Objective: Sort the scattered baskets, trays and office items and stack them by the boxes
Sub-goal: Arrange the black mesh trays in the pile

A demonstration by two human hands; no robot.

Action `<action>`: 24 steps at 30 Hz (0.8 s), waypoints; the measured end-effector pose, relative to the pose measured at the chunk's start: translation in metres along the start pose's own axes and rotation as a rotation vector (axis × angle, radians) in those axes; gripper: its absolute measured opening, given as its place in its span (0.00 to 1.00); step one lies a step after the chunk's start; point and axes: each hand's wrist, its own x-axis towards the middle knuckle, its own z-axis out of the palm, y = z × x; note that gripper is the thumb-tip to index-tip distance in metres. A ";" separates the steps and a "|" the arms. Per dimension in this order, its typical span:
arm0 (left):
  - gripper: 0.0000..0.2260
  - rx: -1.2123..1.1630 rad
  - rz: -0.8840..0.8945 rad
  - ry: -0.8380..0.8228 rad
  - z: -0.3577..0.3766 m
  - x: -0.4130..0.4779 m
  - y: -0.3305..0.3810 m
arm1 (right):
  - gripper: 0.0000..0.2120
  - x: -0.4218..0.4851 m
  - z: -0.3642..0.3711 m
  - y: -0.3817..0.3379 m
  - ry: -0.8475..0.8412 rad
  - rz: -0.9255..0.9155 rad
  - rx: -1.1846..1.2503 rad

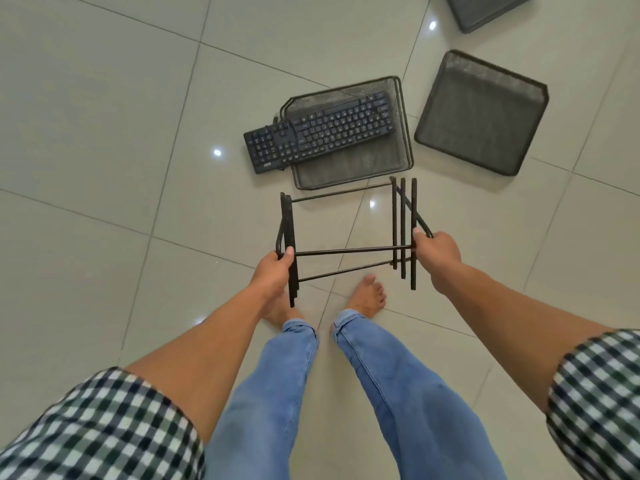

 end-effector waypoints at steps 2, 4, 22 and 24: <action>0.13 -0.056 0.011 0.018 -0.020 -0.041 0.009 | 0.19 -0.037 -0.022 -0.013 0.010 -0.050 0.032; 0.14 -0.093 0.026 0.044 -0.043 -0.078 0.016 | 0.18 -0.078 -0.041 -0.030 0.020 -0.093 0.071; 0.16 -0.474 0.392 0.373 -0.275 -0.295 0.100 | 0.20 -0.361 -0.053 -0.201 0.100 -0.377 0.421; 0.16 -0.521 0.410 0.399 -0.301 -0.303 0.107 | 0.19 -0.382 -0.045 -0.222 0.068 -0.442 0.416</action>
